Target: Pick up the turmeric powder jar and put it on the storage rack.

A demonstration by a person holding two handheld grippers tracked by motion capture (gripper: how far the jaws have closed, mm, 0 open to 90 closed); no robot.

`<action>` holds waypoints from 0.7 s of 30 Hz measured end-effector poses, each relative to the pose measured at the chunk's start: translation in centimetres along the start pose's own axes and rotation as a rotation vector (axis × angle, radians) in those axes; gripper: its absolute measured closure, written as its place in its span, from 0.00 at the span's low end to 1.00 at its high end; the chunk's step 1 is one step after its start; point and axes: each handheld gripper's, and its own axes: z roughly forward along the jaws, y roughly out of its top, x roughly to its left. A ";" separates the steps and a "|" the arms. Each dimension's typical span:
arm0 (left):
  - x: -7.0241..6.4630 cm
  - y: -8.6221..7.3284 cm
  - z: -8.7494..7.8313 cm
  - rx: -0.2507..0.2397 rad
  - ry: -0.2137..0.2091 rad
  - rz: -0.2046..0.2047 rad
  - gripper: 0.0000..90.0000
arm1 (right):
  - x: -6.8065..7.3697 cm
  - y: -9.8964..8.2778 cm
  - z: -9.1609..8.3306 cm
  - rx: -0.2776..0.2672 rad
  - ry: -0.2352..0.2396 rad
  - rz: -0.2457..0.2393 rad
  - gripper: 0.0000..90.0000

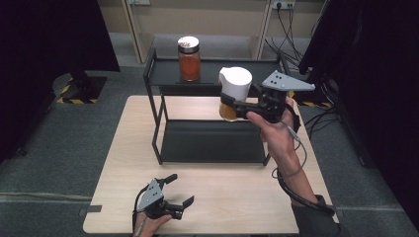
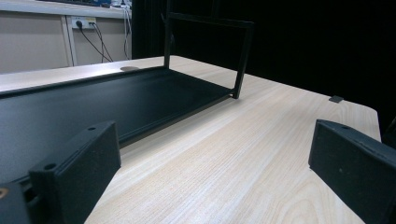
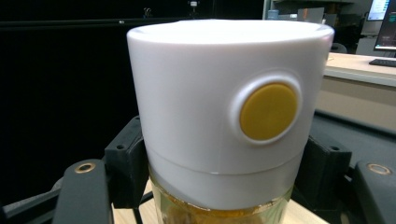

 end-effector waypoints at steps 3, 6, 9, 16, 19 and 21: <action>0.0 0.0 0.0 0.001 -0.001 -0.001 0.02 | -0.2 0.7 0.5 -0.001 -0.006 0.008 0.34; 0.0 0.0 0.1 0.003 -0.003 0.000 0.02 | -0.4 1.5 1.1 -0.001 -0.018 0.010 0.34; 0.0 0.0 0.1 0.003 -0.005 -0.001 0.02 | -0.4 2.2 1.5 -0.001 -0.033 0.006 0.34; 0.0 0.0 0.1 0.001 -0.005 0.000 0.02 | -0.5 3.9 2.7 -0.003 -0.072 0.003 0.34; 0.0 0.0 0.1 0.003 -0.006 -0.001 0.02 | -0.7 4.5 3.4 -0.002 -0.086 -0.002 0.34; 0.0 0.0 0.1 0.003 -0.007 -0.001 0.02 | -0.7 4.7 3.9 0.001 -0.097 -0.001 0.34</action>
